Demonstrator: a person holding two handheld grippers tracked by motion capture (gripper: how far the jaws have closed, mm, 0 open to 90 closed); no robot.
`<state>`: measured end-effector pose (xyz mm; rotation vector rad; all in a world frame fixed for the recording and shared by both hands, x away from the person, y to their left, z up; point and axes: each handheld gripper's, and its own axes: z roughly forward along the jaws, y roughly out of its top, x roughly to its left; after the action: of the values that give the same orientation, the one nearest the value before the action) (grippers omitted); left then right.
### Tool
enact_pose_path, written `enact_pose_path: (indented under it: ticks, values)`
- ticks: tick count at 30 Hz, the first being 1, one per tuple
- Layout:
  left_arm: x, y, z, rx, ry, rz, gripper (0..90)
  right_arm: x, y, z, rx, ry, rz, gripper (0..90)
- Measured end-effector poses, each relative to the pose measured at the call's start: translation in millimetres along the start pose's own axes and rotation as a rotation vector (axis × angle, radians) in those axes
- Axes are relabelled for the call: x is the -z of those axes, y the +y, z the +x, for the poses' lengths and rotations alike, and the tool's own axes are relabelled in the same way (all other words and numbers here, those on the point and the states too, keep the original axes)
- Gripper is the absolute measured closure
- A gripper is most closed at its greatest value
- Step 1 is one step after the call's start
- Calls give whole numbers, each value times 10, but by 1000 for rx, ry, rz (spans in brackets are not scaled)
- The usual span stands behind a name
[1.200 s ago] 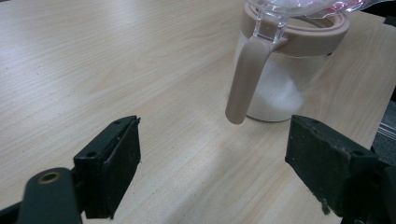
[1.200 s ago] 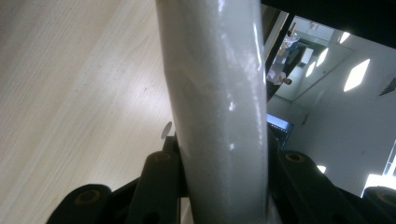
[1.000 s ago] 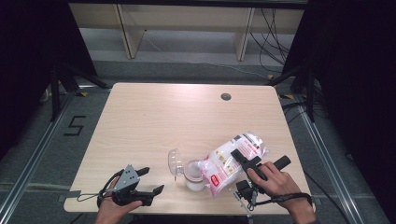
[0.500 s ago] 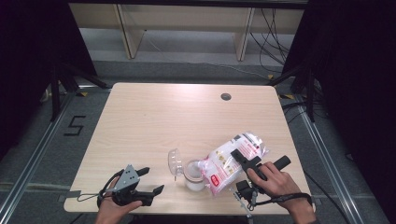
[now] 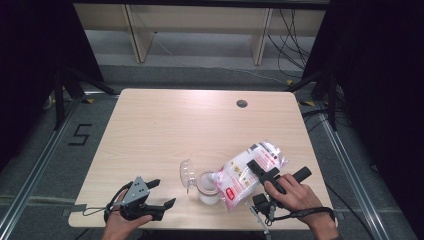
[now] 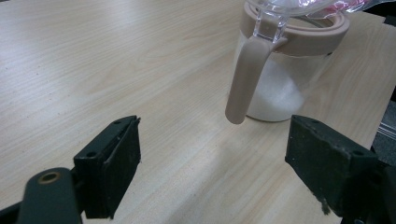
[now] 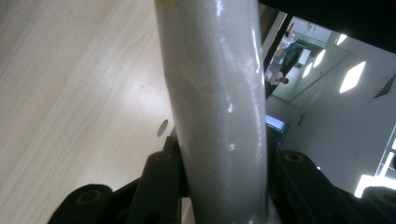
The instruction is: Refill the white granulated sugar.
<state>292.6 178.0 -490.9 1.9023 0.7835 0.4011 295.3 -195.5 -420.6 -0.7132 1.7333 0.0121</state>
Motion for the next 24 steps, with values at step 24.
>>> enact_pose_path:
  ticks: [24]
  values:
    - [6, 3, 2, -7, 7, 9, 174, 41, 23, -31, 24, -6, 20, 720]
